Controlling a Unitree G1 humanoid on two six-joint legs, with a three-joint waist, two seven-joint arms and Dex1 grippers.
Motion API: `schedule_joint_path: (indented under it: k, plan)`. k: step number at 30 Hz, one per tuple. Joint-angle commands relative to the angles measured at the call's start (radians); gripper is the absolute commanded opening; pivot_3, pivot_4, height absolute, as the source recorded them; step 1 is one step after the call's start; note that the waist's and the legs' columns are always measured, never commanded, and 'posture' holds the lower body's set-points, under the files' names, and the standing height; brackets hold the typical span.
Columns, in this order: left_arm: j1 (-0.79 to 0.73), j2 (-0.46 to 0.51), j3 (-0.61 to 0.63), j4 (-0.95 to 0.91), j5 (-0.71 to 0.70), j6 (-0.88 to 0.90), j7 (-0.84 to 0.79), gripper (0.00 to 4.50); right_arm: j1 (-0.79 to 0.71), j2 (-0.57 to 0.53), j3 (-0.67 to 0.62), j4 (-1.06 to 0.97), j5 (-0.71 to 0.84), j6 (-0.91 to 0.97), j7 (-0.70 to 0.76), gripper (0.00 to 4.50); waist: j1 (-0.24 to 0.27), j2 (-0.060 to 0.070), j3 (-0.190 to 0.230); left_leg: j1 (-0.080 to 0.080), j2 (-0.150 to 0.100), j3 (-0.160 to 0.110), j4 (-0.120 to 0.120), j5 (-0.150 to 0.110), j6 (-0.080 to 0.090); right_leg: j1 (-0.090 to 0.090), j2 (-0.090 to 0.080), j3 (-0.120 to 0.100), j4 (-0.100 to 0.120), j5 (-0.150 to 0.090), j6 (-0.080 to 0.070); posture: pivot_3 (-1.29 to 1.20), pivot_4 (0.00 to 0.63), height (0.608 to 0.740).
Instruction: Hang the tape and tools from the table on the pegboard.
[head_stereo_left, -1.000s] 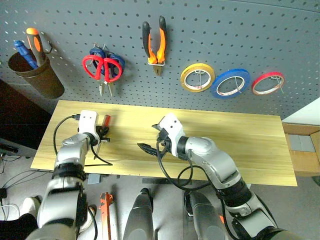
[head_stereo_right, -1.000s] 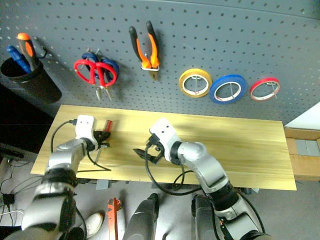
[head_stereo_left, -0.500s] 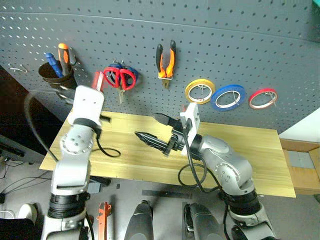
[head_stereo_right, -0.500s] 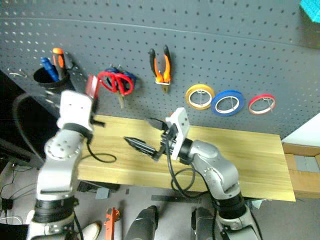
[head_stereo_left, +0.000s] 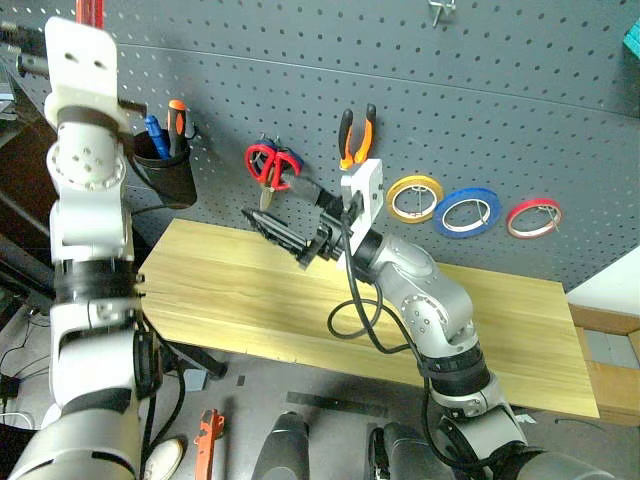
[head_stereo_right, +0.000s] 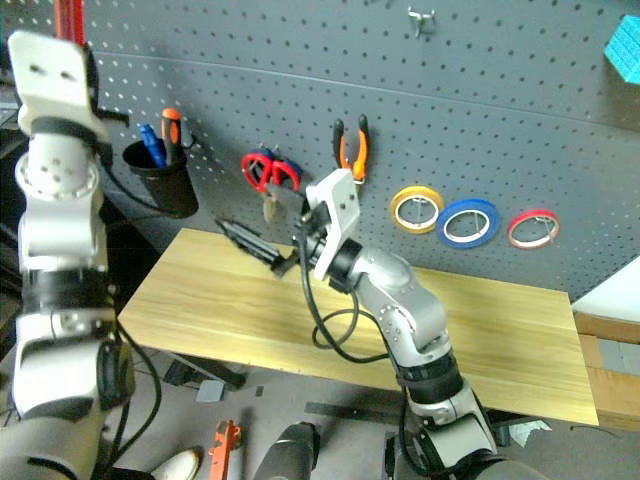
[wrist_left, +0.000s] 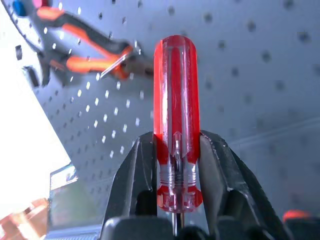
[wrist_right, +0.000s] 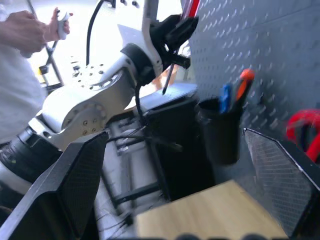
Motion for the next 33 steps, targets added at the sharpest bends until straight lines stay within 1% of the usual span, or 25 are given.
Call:
schedule_joint_path:
  k: [1,4,10,12,14,17,21,25,33]
  plan:
    - [-0.149,0.032,-0.024,0.178,0.01,-0.146,0.015,0.8,-0.035,0.015,-0.019,-0.001,-0.043,-0.093,-0.041,4.5,-0.002,0.0,0.0,0.0,0.0,0.0,0.0,0.0,0.0,0.0,0.0,0.0,0.0,0.0,0.0,0.23,0.108,0.74]
    - [-0.217,0.026,-0.046,0.327,0.011,-0.224,0.009,0.8,-0.043,0.019,-0.02,0.009,-0.055,-0.105,-0.062,4.5,-0.005,0.0,0.0,0.0,0.0,0.001,-0.001,0.0,0.0,-0.001,0.0,0.0,0.0,0.0,0.0,0.21,0.13,0.74]
    - [-0.273,0.019,-0.074,0.526,0.006,-0.314,0.019,0.8,-0.037,0.006,-0.022,0.004,-0.059,-0.086,-0.091,4.5,-0.015,0.003,0.003,0.0,0.0,0.001,-0.001,-0.002,0.003,-0.002,0.0,0.001,0.001,0.0,0.0,0.2,0.179,0.74]
    - [-0.276,0.018,-0.079,0.565,0.001,-0.335,0.019,0.8,-0.03,-0.004,-0.022,-0.005,-0.057,-0.072,-0.094,4.5,-0.025,0.004,0.005,0.0,0.001,0.001,-0.001,-0.002,0.003,-0.002,0.001,0.001,0.001,0.0,0.0,0.2,0.197,0.74]
    - [-0.266,0.02,-0.08,0.593,-0.005,-0.349,0.018,0.8,-0.024,-0.018,-0.026,-0.013,-0.053,-0.056,-0.097,4.5,-0.025,0.006,0.009,0.0,0.001,0.001,-0.001,-0.002,0.003,-0.001,0.001,0.001,0.001,0.0,0.0,0.19,0.222,0.74]
    - [-0.242,0.017,-0.067,0.614,-0.024,-0.349,0.018,0.8,-0.021,-0.032,-0.029,-0.021,-0.047,-0.039,-0.101,4.5,-0.026,0.009,0.018,0.0,0.001,0.001,0.0,-0.002,0.003,-0.001,0.001,0.001,0.002,0.0,0.0,0.19,0.243,0.74]
    - [-0.199,0.012,-0.056,0.601,-0.049,-0.349,0.018,0.8,-0.022,-0.038,-0.025,-0.014,-0.046,-0.028,-0.104,4.5,-0.03,0.013,0.03,0.0,0.001,0.001,0.001,-0.001,0.004,-0.001,0.001,0.001,0.004,0.0,0.0,0.19,0.259,0.74]
    - [-0.13,0.001,-0.043,0.528,-0.077,-0.332,0.014,0.8,-0.022,-0.041,-0.027,-0.015,-0.044,-0.02,-0.104,4.5,-0.032,0.015,0.042,0.001,0.001,0.001,0.001,-0.001,0.004,-0.002,0.001,0.002,0.007,0.0,0.0,0.19,0.269,0.74]
    - [0.052,-0.054,-0.005,0.23,-0.137,-0.191,0.024,0.8,-0.022,-0.05,-0.028,-0.007,-0.044,-0.017,-0.098,4.5,-0.034,0.015,0.055,0.0,0.001,0.001,0.002,-0.001,0.004,-0.003,0.001,0.002,0.008,0.0,-0.001,0.2,0.264,0.74]
